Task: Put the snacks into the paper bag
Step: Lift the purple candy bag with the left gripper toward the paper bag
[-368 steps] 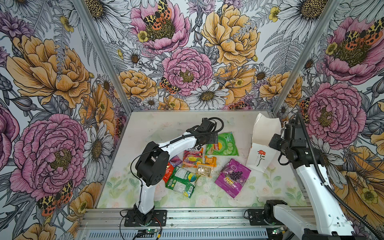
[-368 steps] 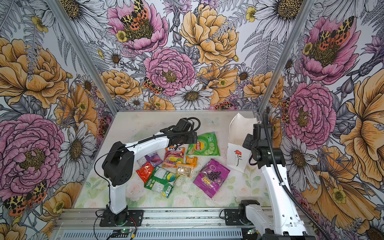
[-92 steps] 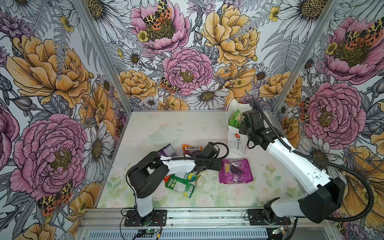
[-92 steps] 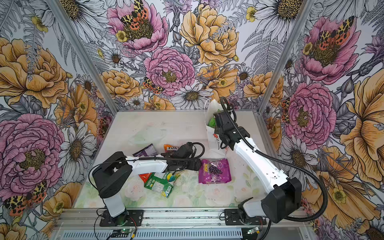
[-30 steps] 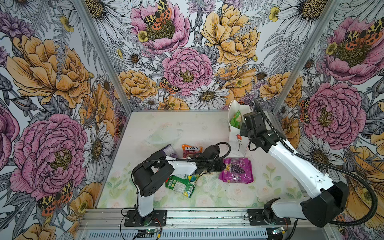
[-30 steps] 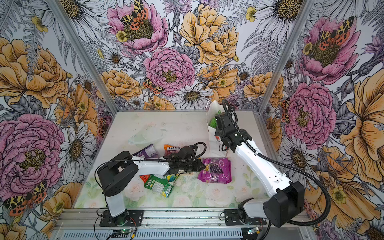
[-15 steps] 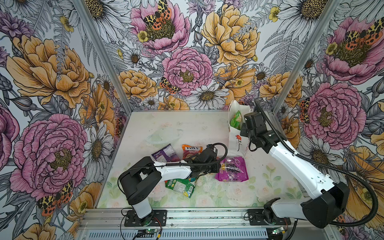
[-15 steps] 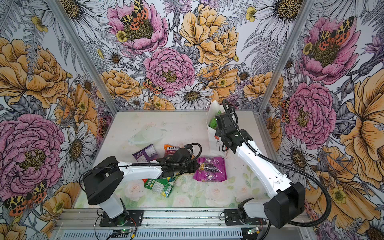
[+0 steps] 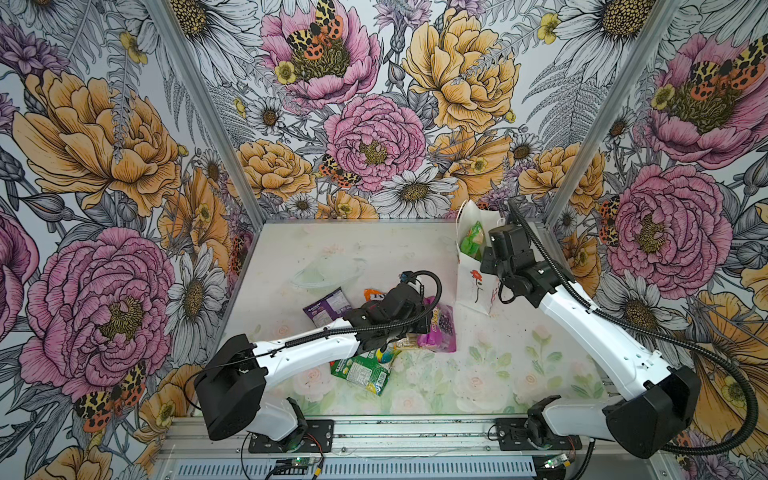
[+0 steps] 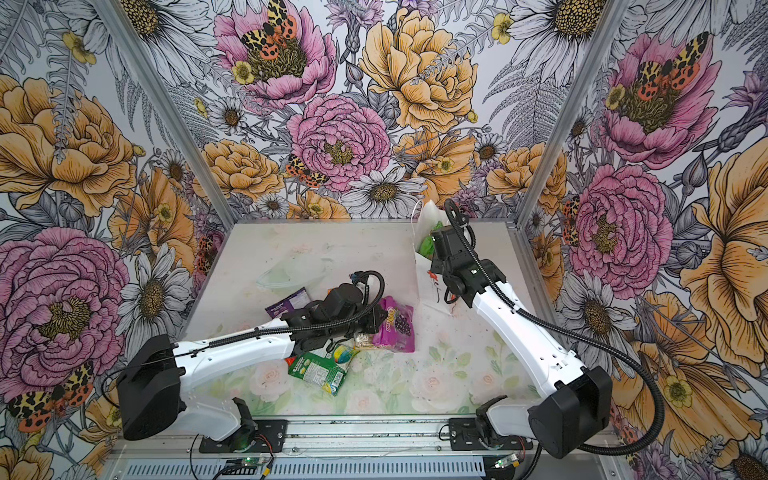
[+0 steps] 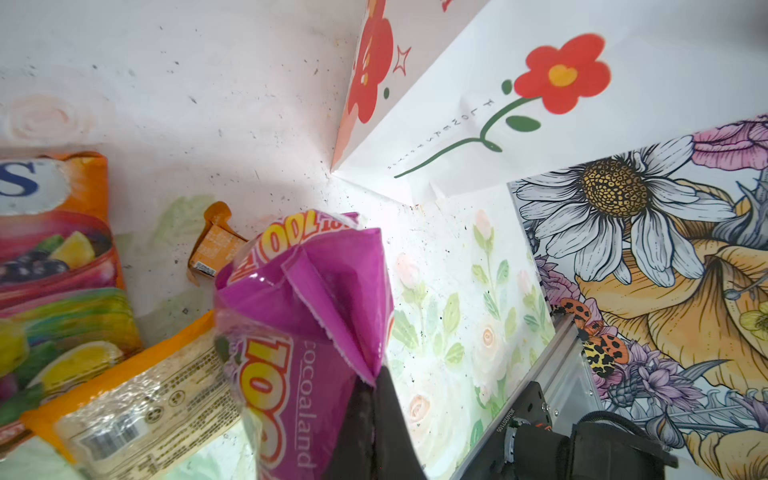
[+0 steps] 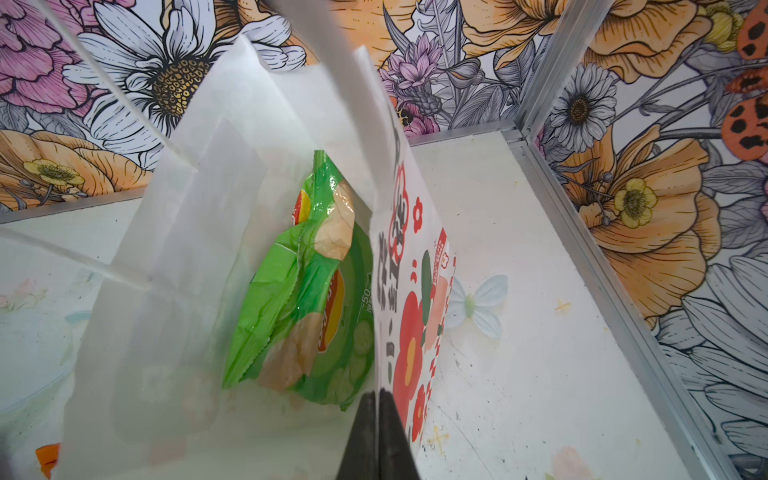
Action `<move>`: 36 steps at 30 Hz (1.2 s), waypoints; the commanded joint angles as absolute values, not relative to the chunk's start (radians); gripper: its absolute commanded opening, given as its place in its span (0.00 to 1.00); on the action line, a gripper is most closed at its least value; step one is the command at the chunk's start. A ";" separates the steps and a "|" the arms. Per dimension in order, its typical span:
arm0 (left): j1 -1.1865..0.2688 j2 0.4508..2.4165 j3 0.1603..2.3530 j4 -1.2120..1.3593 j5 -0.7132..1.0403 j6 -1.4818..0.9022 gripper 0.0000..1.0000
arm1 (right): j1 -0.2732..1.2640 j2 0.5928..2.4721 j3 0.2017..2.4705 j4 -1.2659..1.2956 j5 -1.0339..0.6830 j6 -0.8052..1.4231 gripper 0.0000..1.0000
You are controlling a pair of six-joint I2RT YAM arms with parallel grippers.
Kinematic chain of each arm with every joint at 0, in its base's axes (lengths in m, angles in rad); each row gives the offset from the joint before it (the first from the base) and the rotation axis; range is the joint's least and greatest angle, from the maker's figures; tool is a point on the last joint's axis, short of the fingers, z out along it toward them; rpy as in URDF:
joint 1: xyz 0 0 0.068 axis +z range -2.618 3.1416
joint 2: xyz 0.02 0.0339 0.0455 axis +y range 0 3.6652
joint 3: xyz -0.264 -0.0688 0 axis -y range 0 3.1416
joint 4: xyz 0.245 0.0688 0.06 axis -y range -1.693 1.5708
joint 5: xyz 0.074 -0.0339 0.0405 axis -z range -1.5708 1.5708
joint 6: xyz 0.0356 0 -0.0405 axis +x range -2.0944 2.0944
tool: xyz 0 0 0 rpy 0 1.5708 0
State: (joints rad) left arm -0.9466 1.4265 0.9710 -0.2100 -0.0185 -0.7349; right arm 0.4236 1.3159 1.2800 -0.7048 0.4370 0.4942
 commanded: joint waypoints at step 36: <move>-0.715 1.384 1.929 -0.711 0.058 -0.565 0.00 | 0.550 1.485 1.480 -0.681 0.308 0.402 0.00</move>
